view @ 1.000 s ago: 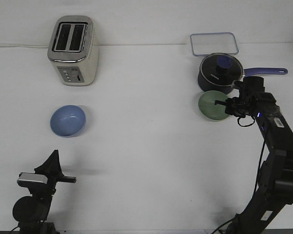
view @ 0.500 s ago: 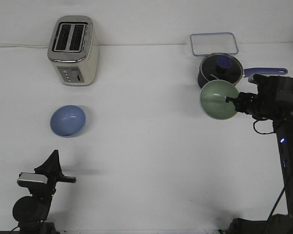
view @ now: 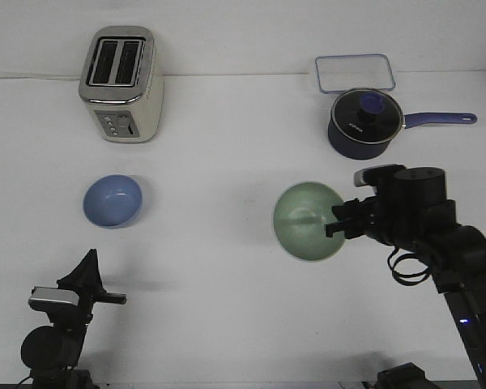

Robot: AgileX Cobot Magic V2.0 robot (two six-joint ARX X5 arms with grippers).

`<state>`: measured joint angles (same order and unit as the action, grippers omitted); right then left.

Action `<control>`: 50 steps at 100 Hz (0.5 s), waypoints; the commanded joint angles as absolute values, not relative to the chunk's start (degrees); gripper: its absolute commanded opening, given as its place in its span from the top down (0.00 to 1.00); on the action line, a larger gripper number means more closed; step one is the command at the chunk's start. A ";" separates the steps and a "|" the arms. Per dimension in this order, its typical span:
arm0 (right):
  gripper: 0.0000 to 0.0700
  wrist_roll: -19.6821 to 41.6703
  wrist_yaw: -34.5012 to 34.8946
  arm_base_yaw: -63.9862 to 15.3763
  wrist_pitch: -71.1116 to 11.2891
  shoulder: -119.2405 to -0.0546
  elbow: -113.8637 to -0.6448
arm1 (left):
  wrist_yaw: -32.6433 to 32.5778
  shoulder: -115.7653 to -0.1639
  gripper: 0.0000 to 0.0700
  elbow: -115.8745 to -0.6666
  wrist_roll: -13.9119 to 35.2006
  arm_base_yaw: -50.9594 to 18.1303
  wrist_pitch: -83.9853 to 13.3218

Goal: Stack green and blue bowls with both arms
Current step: 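Carry the green bowl toward the table center and lower it down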

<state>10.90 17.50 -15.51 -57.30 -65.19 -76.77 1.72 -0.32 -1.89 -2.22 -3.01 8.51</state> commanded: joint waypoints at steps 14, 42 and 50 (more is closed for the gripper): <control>1.00 15.53 13.45 -26.09 -52.60 -66.89 -70.41 | 1.85 -0.27 0.98 -0.80 -2.11 -2.96 9.08; 1.00 18.31 13.47 -32.36 -41.95 -73.82 -59.94 | 1.85 -0.27 0.98 -0.80 -2.11 -2.96 9.08; 1.00 18.22 13.56 -32.91 -40.80 -77.52 -59.68 | 1.85 -0.27 0.98 -0.80 -2.11 -2.96 9.08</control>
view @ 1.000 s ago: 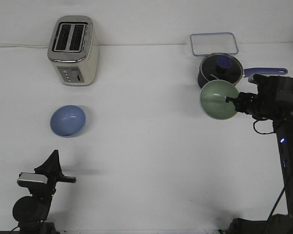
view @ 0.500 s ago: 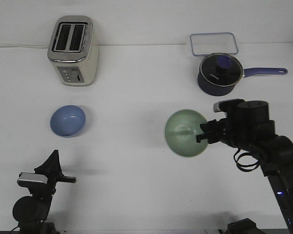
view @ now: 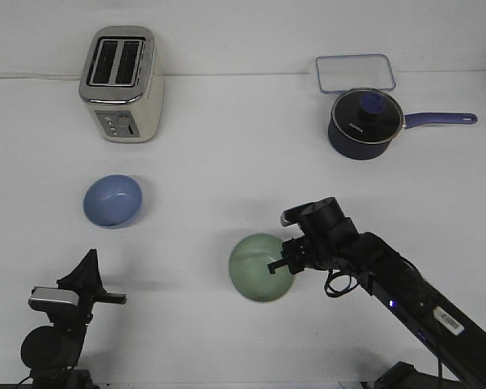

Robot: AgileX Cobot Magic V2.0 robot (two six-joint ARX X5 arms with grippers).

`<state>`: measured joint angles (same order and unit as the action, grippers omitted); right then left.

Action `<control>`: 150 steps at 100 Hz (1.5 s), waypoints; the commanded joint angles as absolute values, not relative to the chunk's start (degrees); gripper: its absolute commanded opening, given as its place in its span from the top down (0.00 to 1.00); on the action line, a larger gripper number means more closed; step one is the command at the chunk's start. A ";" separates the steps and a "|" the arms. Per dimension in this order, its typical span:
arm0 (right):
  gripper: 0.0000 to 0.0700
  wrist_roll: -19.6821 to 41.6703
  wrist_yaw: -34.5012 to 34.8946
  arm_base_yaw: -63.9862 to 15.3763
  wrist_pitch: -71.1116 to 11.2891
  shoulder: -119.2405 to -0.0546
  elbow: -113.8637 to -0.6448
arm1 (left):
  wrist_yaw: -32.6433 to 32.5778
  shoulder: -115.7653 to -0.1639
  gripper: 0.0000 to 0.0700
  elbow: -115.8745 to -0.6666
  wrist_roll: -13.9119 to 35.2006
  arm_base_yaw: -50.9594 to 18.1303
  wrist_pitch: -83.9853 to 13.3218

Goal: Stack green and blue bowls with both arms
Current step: 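Carry the green bowl toward the table center and lower it down, then open the right gripper and withdraw it toward the robot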

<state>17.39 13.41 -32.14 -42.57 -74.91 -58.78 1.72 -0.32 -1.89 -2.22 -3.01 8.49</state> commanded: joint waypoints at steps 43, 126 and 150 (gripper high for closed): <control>1.00 16.53 13.69 -33.85 -36.07 -89.34 -59.68 | 1.85 -0.27 0.98 -0.80 -2.11 -2.96 9.08; 0.55 8.80 11.25 -24.53 -24.56 -47.18 -50.39 | 0.82 -1.15 0.98 -7.33 25.15 -2.96 6.52; 0.55 12.71 5.54 -24.77 -17.21 -25.69 -32.18 | -3.22 -17.08 0.98 -24.71 20.18 -2.85 -6.92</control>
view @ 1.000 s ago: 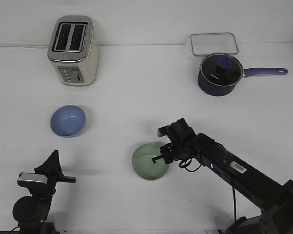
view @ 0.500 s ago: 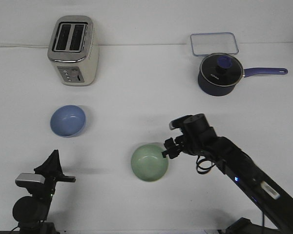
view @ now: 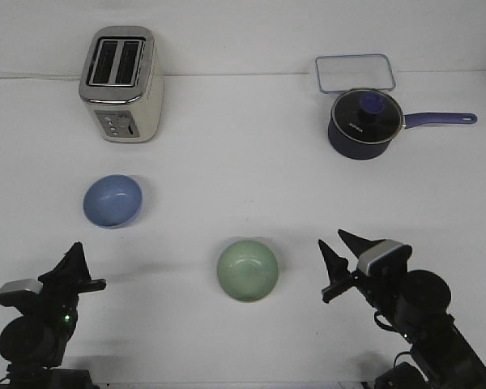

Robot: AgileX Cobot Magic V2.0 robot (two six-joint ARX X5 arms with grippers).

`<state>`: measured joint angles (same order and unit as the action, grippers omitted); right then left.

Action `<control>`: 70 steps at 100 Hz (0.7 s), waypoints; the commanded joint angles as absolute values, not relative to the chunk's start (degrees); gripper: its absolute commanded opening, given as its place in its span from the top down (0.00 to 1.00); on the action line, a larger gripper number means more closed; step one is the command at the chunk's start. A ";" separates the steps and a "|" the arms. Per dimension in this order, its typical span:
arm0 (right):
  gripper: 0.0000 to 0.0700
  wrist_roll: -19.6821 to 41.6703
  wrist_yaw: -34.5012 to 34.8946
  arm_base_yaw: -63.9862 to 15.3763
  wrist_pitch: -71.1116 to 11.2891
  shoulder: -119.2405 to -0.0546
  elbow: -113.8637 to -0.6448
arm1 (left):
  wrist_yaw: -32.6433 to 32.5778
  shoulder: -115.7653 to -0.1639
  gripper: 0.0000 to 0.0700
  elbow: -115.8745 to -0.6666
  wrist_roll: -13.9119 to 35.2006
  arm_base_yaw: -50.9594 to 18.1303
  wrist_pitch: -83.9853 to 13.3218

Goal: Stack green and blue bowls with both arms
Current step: 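Open the right gripper and withdraw it toward the robot, then reach the left gripper to the light blue bowl and grasp its rim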

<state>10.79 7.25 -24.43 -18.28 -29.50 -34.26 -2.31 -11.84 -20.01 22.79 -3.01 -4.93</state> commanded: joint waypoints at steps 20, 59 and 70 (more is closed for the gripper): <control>0.55 12.34 1.04 -24.77 -22.00 -16.91 -28.91 | -3.20 -40.42 0.98 -43.57 15.68 -1.67 -18.50; 0.55 11.97 1.74 -24.80 -25.32 -15.79 -28.91 | -3.14 -72.82 0.22 -70.19 12.84 0.99 -35.86; 0.55 11.97 2.63 -24.80 -25.34 -15.79 -28.91 | -2.92 -77.95 0.22 -71.31 12.58 2.79 -36.77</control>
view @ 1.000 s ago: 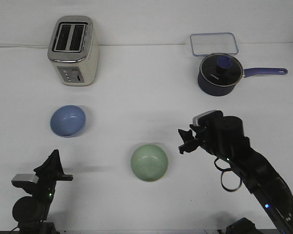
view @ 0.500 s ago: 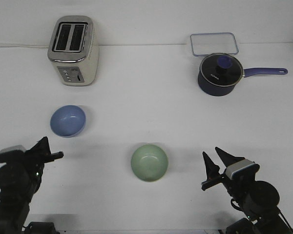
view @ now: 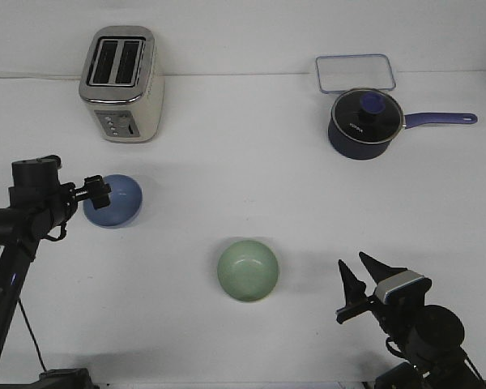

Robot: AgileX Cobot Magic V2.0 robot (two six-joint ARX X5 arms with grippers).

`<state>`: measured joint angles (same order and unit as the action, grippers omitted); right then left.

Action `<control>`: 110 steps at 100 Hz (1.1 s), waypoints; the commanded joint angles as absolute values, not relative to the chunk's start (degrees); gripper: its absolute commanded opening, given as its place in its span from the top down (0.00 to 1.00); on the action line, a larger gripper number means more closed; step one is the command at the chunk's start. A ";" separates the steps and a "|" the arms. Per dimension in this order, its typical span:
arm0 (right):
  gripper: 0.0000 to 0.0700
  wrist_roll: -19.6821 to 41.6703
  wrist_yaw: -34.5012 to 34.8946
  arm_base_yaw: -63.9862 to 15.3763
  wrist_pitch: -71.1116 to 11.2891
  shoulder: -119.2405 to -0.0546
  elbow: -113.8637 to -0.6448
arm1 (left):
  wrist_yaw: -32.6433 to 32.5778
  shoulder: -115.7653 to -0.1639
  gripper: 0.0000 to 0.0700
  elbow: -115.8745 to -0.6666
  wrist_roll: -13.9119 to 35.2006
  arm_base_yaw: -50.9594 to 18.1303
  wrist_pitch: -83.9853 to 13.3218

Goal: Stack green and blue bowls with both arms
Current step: 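Reach the left gripper to the light blue bowl and grasp its rim, then carry the blue bowl over the green bowl and lower it inside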

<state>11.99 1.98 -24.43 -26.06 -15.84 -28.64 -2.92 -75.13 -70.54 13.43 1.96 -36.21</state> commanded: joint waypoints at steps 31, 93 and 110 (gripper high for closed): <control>0.55 11.94 2.98 -24.77 -25.34 -15.79 -28.91 | 3.25 -91.05 0.22 -71.31 12.03 7.03 -34.17; 0.55 11.94 2.96 -24.77 -25.34 -15.79 -28.91 | 6.11 -98.06 0.98 -71.44 10.50 7.49 -33.12; 0.55 11.94 2.96 -24.77 -25.32 -15.79 -28.91 | 13.30 -93.38 0.98 -71.64 9.43 7.42 -34.04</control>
<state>11.99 2.87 -24.43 -26.06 -15.84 -28.64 9.85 -95.74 -70.54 10.76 7.38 -33.74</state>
